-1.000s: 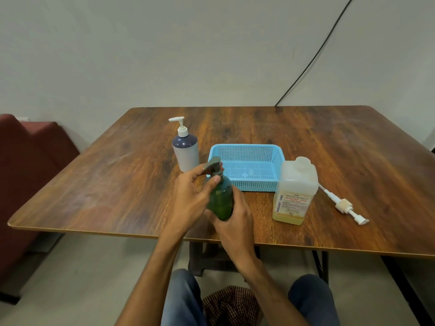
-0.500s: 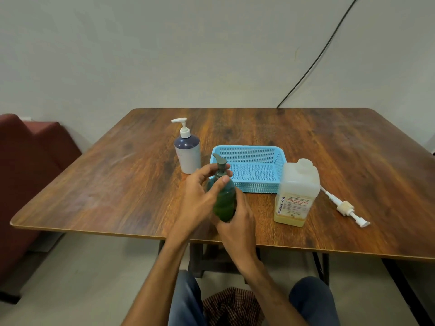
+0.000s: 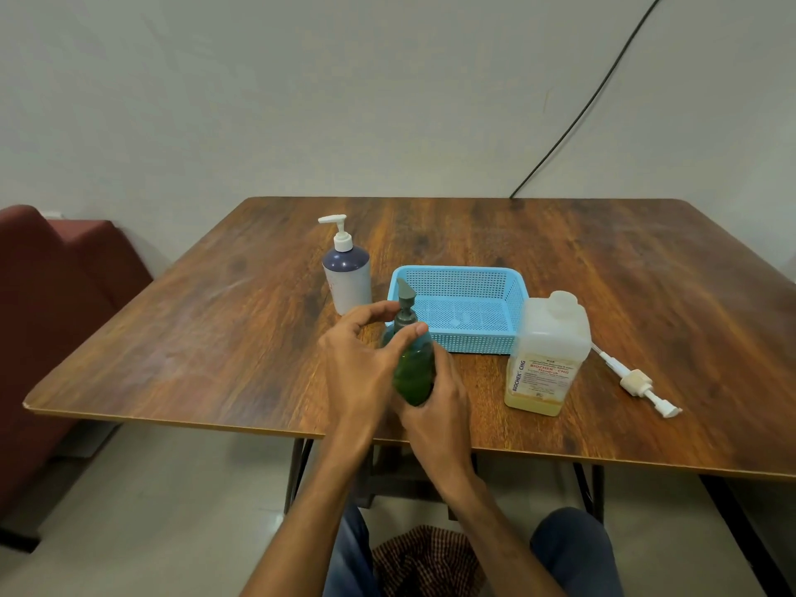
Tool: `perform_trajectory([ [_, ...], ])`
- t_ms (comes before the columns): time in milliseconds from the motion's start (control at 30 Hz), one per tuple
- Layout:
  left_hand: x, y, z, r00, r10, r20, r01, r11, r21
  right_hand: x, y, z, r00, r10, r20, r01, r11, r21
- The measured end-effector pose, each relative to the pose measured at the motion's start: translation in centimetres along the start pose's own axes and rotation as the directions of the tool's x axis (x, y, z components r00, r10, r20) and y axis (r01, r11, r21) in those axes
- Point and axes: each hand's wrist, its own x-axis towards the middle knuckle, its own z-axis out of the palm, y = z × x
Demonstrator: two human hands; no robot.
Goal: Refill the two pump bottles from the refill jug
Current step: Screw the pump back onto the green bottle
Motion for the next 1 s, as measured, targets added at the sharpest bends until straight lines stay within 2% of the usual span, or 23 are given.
perform_trajectory([
  [100, 0.2, -0.2, -0.1, 0.999, 0.043, 0.026, -0.044, 0.999, 0.024, 0.0, -0.1, 0.0, 1.000, -0.001, 0.000, 0.001, 1.000, 0.001],
  [167, 0.8, -0.6, -0.6, 0.991, 0.049, 0.122, -0.049, 0.999, -0.004, 0.1, 0.0, 0.0, 1.000, -0.004, -0.005, 0.004, 1.000, -0.008],
  [267, 2.1, -1.5, -2.0, 0.932, -0.038, 0.360, 0.100, 0.983, -0.155, 0.2, 0.1, 0.0, 1.000, -0.009, -0.015, 0.009, 1.000, -0.021],
  [333, 2.6, -1.9, -2.6, 0.879, -0.081, 0.470, 0.200, 0.957, -0.209, 0.1, 0.1, 0.0, 1.000, -0.012, -0.012, 0.012, 1.000, -0.018],
  [400, 2.2, -1.7, -2.4, 0.890, -0.079, 0.450, 0.195, 0.957, -0.217, 0.1, 0.0, 0.0, 1.000, -0.011, -0.011, 0.011, 1.000, -0.010],
  [533, 0.7, -1.2, -0.3, 0.987, -0.030, 0.155, 0.036, 0.999, -0.032, 0.1, -0.1, 0.0, 1.000, 0.004, -0.005, -0.004, 1.000, 0.012],
  [667, 0.2, -0.5, 0.9, 1.000, 0.007, 0.025, -0.009, 0.999, 0.051, 0.1, 0.1, -0.1, 1.000, -0.007, -0.004, 0.007, 1.000, 0.010],
  [700, 0.4, -0.6, 0.8, 0.999, 0.000, 0.039, -0.001, 0.999, 0.032, 0.1, 0.0, -0.1, 1.000, -0.007, -0.003, 0.007, 1.000, 0.017],
  [767, 1.3, -1.2, 0.3, 0.988, 0.000, 0.156, 0.000, 1.000, 0.002, 0.1, -0.1, -0.1, 1.000, -0.006, -0.003, 0.006, 1.000, 0.017],
  [833, 2.3, -2.0, -0.7, 0.949, -0.004, 0.317, 0.010, 1.000, -0.017, 0.2, 0.0, 0.0, 1.000, -0.009, -0.007, 0.009, 1.000, 0.001],
  [900, 2.8, -1.9, -1.5, 0.894, -0.035, 0.446, 0.085, 0.992, -0.093, 0.2, 0.2, 0.1, 1.000, -0.011, -0.006, 0.011, 1.000, -0.005],
  [967, 2.7, -1.6, -1.8, 0.871, -0.038, 0.490, 0.140, 0.975, -0.172, 0.2, 0.3, 0.1, 1.000, -0.011, -0.006, 0.011, 1.000, 0.003],
  [1000, 2.4, -1.5, -1.6, 0.889, -0.030, 0.457, 0.130, 0.973, -0.189, 0.2, 0.2, 0.2, 1.000, -0.010, -0.007, 0.010, 1.000, 0.005],
])
